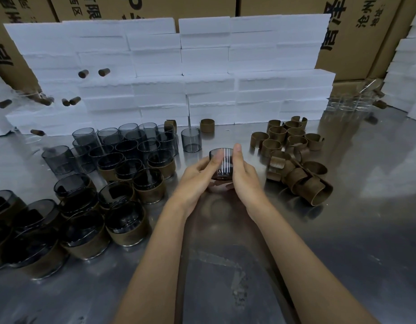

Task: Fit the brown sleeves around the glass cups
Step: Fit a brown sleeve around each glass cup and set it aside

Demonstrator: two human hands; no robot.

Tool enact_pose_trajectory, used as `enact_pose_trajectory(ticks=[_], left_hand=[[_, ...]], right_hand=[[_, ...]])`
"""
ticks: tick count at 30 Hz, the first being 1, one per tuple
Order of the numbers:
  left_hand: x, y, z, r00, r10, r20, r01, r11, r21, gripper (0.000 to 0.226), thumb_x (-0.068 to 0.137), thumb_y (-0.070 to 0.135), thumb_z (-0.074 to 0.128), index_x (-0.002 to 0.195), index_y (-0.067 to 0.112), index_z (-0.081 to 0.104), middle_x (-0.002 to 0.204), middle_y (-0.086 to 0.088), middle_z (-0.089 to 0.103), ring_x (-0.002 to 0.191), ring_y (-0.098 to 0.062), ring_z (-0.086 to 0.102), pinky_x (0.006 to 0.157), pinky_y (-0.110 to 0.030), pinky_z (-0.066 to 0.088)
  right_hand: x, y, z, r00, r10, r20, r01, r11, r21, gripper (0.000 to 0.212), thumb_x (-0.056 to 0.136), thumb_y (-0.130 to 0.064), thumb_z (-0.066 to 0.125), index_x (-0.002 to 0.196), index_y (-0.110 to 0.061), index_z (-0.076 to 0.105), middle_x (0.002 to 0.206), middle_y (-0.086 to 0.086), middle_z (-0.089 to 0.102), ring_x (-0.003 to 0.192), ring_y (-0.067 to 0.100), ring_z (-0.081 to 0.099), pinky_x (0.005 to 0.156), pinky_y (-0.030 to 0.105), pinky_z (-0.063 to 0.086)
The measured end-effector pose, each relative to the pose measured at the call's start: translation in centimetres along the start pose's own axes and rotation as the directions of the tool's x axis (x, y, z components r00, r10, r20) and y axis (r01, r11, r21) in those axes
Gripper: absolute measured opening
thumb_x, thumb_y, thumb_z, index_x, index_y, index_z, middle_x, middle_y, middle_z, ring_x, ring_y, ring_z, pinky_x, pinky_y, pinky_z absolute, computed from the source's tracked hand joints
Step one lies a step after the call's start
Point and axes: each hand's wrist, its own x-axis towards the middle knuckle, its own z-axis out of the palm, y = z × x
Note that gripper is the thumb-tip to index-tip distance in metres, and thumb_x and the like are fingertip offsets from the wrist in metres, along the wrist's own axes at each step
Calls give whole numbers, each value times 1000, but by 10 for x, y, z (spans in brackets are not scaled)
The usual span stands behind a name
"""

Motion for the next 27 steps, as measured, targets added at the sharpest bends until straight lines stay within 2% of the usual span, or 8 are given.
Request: enact_pose_trajectory(ticks=[3, 5, 7, 9, 12, 16, 23, 27], left_hand=[[2, -1, -3, 989, 32, -144, -30, 999, 10, 67, 76, 66, 78, 125, 22, 64, 124, -10, 70, 112, -28, 68, 94, -46, 54], [4, -1, -6, 985, 58, -163, -67, 996, -52, 53, 84, 50, 77, 124, 17, 63, 123, -11, 70, 114, -30, 67, 87, -39, 54], [5, 1, -6, 988, 57, -146, -77, 988, -137, 36, 94, 32, 70, 124, 13, 64, 119, -9, 72, 111, -26, 68, 82, -32, 55], [4, 3, -7, 990, 41, -136, -71, 971, -227, 28, 101, 26, 64, 125, 12, 65, 125, -11, 72, 116, -25, 68, 91, -35, 57], [3, 6, -8, 991, 60, -116, -91, 954, -286, 23, 102, 18, 60, 125, 17, 65, 133, -8, 69, 125, -20, 65, 104, -37, 52], [0, 9, -7, 992, 102, -80, -122, 946, -301, 29, 100, 5, 60, 127, 15, 65, 123, 1, 74, 116, -10, 68, 104, -26, 50], [0, 8, -3, 983, 118, -142, -145, 969, -202, 54, 80, 8, 81, 128, 10, 57, 127, -8, 68, 123, -22, 65, 108, -35, 49], [-1, 11, -3, 980, 80, -184, -141, 929, -343, 51, 73, 20, 81, 113, 9, 52, 107, -13, 66, 96, -23, 69, 96, -36, 53]], right_hand=[[2, 2, -1, 999, -23, -41, 25, 999, 39, 45, 109, -50, 30, 97, -32, 69, 86, 0, 77, 66, 11, 73, 58, 20, 56], [3, 3, -1, 997, -42, -66, 45, 998, 49, 35, 111, -40, 34, 105, -29, 67, 95, 6, 76, 66, 11, 71, 58, 20, 56], [4, 5, -3, 995, -62, -82, 69, 994, 83, 29, 111, -32, 39, 116, -26, 66, 105, 6, 75, 79, 10, 70, 65, 20, 57], [5, 7, -5, 997, -50, -57, 58, 986, 158, 28, 109, -33, 46, 127, -23, 66, 113, 1, 74, 98, 11, 70, 79, 23, 58], [4, 6, -5, 992, 97, 84, -123, 911, 393, 39, 106, -39, 51, 131, -12, 64, 118, 8, 75, 110, 21, 72, 97, 32, 56], [3, 2, -8, 952, 157, 262, -284, 772, 569, 48, 108, -41, 44, 135, -4, 58, 119, 19, 74, 111, 26, 73, 101, 33, 55], [4, 4, -9, 964, 57, 258, -184, 845, 501, 35, 106, -22, 53, 137, -7, 58, 127, 14, 71, 119, 24, 69, 111, 39, 49], [1, 2, -6, 960, 29, 278, -152, 890, 431, 40, 97, -24, 67, 136, -17, 60, 120, 10, 74, 114, 19, 71, 102, 33, 52]])
